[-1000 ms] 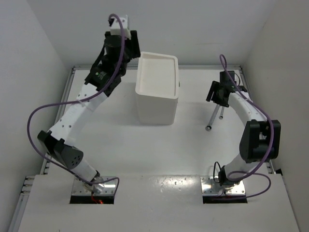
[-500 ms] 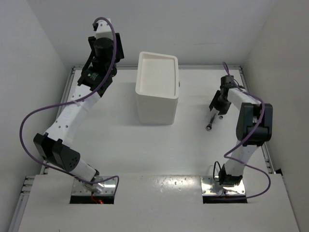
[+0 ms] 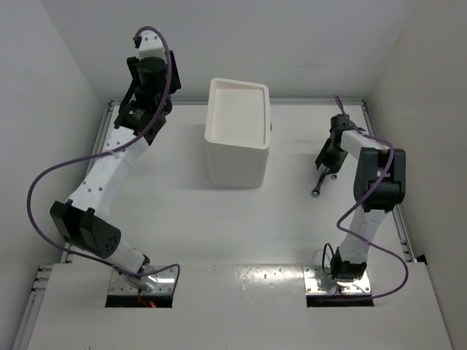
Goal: Sort the tools into containers
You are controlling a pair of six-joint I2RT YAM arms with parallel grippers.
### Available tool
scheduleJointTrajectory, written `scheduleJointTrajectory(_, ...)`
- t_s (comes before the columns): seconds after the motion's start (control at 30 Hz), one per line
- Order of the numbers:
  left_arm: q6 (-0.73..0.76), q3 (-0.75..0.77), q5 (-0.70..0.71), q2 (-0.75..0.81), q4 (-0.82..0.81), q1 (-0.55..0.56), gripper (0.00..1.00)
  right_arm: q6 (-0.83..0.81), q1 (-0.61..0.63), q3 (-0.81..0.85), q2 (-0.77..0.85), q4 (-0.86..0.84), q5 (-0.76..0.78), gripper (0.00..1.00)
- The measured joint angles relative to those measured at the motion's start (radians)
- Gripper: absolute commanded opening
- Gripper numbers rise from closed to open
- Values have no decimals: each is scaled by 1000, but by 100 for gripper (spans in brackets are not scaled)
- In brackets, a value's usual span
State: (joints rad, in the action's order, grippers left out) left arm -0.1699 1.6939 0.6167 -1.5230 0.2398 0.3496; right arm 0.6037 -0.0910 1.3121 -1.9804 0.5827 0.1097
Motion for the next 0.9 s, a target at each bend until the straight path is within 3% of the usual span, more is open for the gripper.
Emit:
scheduleJointTrajectory(0.33,0,0,0,-1,0,0,67,-1,-22,6,-39,10,1,42)
scheduleJointTrajectory(0.63,0,0,0,-15,0,0,67,-9,-31,11,-45,16,-16,17)
scheduleJointTrajectory(0.7,1,0,0,-22,3,0,67,-15,-31,13,-47,17,-22,2)
scheduleJointTrajectory(0.9,0,0,0,-28,16,0,67,-29,-32,20,-52,21,-52,0)
